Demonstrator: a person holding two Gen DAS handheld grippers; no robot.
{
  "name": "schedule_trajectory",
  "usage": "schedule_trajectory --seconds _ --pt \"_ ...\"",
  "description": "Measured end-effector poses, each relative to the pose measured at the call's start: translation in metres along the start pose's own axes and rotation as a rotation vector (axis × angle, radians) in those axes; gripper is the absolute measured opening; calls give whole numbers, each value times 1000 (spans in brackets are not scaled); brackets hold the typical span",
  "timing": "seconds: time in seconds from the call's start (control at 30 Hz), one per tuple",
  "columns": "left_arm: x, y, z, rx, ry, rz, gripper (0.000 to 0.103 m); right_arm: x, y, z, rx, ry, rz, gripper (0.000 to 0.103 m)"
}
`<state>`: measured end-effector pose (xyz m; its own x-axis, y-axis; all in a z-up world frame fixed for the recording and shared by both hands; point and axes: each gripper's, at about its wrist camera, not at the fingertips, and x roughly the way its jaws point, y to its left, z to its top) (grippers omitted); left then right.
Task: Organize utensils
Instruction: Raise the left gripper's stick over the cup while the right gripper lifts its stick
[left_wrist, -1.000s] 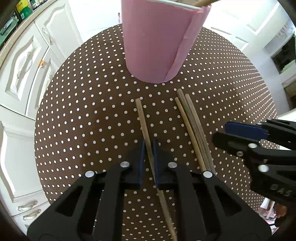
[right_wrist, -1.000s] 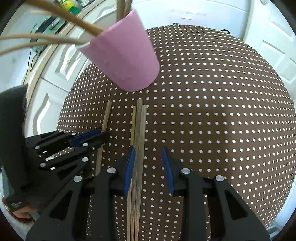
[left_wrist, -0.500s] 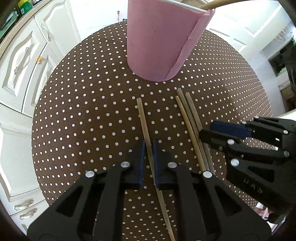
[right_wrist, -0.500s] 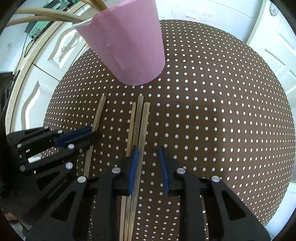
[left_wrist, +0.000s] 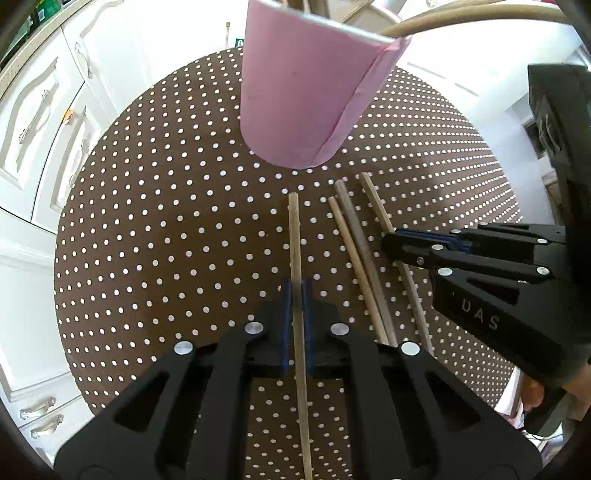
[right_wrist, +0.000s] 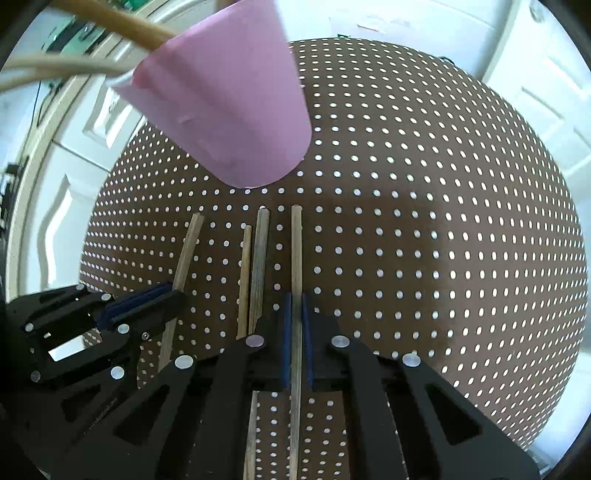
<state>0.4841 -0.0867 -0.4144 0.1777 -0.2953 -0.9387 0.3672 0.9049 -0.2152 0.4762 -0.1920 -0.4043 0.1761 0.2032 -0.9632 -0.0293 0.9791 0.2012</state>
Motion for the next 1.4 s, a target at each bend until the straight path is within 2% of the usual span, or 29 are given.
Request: schedule_trajectory --seconds 0.13,0.27,0.57,0.93,1.4 --pt "-15 -5 -3 13 -28 -18 6 -17 -9 -7 35 -34 44 4" --pt "-44 -14 -3 41 -93 -38 6 -41 -16 -14 70 -88 69 4" --pt "-122 -27 -2 96 -260 -87 6 -121 -23 -27 112 -291 103 4" --pt "-196 -47 -3 152 -432 -115 6 -202 -10 -46 69 -483 107 4" --pt "-257 -49 10 159 -606 -117 6 -260 9 -46 2 -638 82 4"
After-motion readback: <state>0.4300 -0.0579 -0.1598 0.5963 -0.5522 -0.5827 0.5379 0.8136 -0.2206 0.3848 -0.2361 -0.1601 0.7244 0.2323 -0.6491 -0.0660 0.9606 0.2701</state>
